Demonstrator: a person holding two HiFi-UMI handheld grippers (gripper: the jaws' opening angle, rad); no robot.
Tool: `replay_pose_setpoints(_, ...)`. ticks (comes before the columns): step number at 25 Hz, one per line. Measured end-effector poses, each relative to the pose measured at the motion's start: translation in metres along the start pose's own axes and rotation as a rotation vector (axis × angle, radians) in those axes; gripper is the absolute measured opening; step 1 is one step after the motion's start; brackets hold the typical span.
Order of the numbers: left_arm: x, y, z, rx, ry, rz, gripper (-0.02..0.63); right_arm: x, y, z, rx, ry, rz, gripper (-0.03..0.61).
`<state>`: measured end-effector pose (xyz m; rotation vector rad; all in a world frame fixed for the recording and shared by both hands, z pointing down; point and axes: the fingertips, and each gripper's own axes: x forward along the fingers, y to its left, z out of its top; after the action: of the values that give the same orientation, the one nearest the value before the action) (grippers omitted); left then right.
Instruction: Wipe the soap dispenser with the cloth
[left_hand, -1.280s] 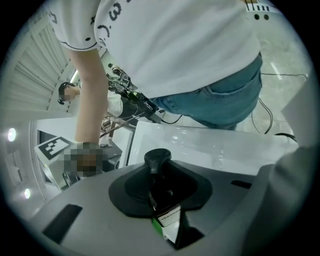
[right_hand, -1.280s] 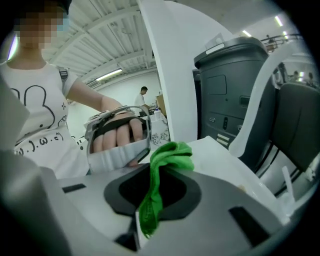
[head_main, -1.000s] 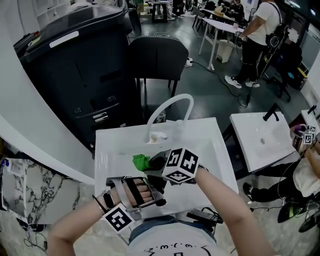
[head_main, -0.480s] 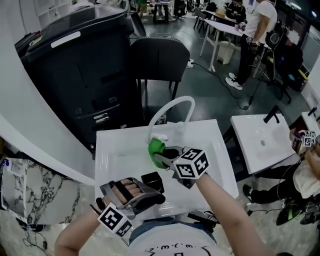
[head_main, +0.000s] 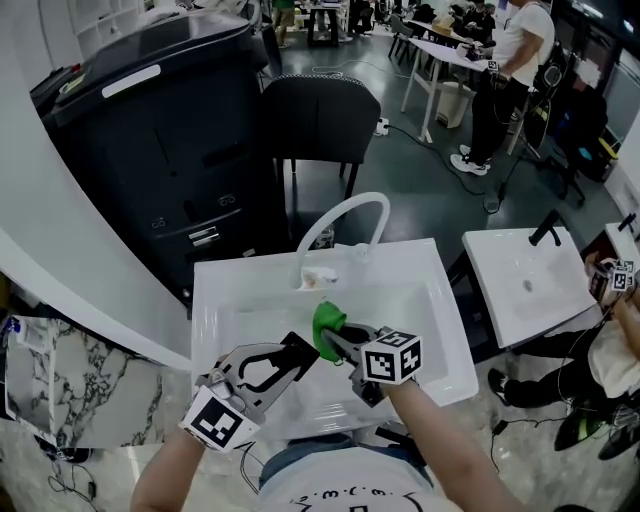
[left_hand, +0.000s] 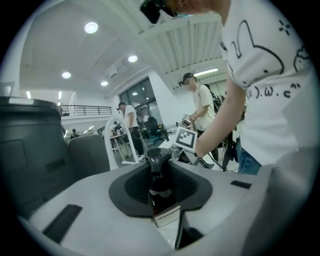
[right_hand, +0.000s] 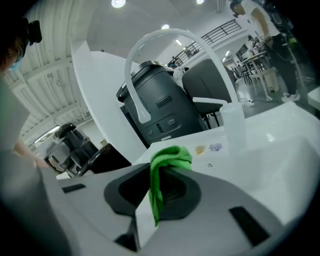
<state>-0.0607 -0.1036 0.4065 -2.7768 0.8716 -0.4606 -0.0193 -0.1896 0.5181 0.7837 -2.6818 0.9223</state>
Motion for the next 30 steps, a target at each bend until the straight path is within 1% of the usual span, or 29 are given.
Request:
replay_pose_setpoints(2, -0.001, 0.011, -0.002, -0.103, -0.005, 0.038, 0.095, 0.002, 0.003, -0.008, 0.03, 0.004, 0.005, 0.048)
replay_pose_setpoints(4, -0.001, 0.02, -0.005, -0.225, -0.017, 0.077, 0.094, 0.002, 0.011, -0.015, 0.039, 0.013, 0.022, 0.048)
replay_pose_setpoints(8, -0.004, 0.039, -0.003, -0.46, -0.076, 0.148, 0.092, 0.004, 0.024, -0.034, -0.003, 0.062, 0.054, 0.048)
replay_pose_setpoints(11, -0.006, 0.051, 0.003, -0.619, -0.127, 0.176, 0.092, 0.006, 0.033, -0.045, -0.048, 0.081, 0.085, 0.048)
replay_pose_setpoints(13, -0.008, 0.057, 0.008, -0.704, -0.152, 0.183, 0.092, 0.006, 0.044, -0.042, -0.084, 0.046, 0.118, 0.048)
replay_pose_setpoints(16, -0.008, 0.058, 0.015, -0.8, -0.178, 0.161, 0.093, 0.005, 0.061, -0.024, -0.122, -0.053, 0.163, 0.048)
replay_pose_setpoints(18, -0.008, 0.059, 0.018, -0.852, -0.197, 0.142, 0.094, 0.004, 0.067, -0.015, -0.128, -0.086, 0.17, 0.048)
replay_pose_setpoints(21, -0.01, 0.065, 0.017, -0.895, -0.208, 0.163, 0.094, 0.003, 0.069, -0.013, -0.14, -0.084, 0.163, 0.048)
replay_pose_setpoints(26, -0.006, 0.071, 0.01, -0.867, -0.196, 0.237, 0.094, 0.003, 0.081, -0.022, -0.179, -0.039, 0.18, 0.048)
replay_pose_setpoints(30, -0.006, 0.077, 0.004, -0.895, -0.188, 0.289, 0.094, -0.001, 0.096, -0.029, -0.173, -0.022, 0.225, 0.048)
